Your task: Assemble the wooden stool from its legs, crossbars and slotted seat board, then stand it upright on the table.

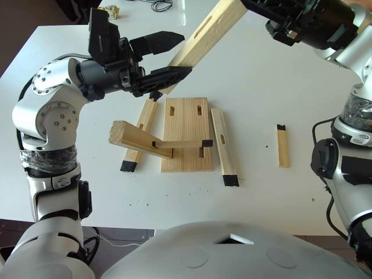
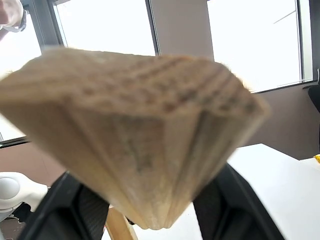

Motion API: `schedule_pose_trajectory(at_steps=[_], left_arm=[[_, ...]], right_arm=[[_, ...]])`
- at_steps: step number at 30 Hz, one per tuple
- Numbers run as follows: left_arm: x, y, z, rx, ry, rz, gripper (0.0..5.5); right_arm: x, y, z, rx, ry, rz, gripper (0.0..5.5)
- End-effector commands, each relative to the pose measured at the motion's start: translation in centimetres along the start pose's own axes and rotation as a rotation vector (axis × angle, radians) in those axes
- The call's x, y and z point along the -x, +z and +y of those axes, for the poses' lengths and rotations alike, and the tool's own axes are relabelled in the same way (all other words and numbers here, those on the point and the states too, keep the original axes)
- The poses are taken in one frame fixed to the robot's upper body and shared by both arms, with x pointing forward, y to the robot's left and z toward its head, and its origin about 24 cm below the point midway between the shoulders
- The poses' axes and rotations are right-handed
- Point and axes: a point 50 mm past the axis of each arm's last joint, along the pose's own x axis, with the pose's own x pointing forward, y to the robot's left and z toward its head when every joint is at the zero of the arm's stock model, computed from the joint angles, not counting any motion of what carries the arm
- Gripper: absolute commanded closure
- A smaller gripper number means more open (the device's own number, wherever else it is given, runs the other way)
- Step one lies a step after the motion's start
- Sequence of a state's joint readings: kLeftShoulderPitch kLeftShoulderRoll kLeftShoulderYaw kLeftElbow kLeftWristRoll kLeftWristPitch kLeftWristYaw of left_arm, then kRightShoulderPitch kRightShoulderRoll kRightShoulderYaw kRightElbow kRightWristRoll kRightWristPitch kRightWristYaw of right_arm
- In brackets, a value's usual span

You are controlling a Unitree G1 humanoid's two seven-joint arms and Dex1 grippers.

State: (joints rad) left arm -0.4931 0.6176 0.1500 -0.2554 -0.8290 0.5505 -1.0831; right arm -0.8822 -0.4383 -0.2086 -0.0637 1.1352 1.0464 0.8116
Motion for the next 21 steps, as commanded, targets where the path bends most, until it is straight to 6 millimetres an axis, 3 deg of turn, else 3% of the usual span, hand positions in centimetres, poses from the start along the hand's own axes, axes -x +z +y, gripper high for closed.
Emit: schedule_pose_trajectory(at_steps=[1,4,9,12,14,17,21], left_arm=[[1.2,0.1,0.4,-0.083,0.105,0.048,2.22],[3.0,-0.2,0.5,-0.110,0.220,0.066,2.22],[6.8,0.7,0.2,-0.171,0.458,0.066,2.22],[9.3,3.2,0.2,-0.232,0.651,-0.056,2.22],[10.1,3.6,0.4,-0.215,0.778,-0.171,2.22],[10.2,2.2,0.4,-0.150,0.968,-0.260,2.22],[10.2,-1.4,0.3,0.033,1.244,-0.311,2.22]], right_arm=[[0.3,0.7,-0.3,0.083,-0.042,-0.015,3.44],[1.3,0.6,-1.2,0.200,-0.116,0.050,3.44],[4.7,-0.8,-2.6,0.286,-0.173,0.237,3.45],[6.8,-2.0,-2.4,0.287,-0.132,0.360,3.45],[8.1,-3.2,-1.1,0.294,-0.100,0.438,3.45],[8.5,-5.0,0.5,0.280,-0.047,0.478,3.45],[8.1,-7.0,2.1,0.264,-0.008,0.495,3.45]])
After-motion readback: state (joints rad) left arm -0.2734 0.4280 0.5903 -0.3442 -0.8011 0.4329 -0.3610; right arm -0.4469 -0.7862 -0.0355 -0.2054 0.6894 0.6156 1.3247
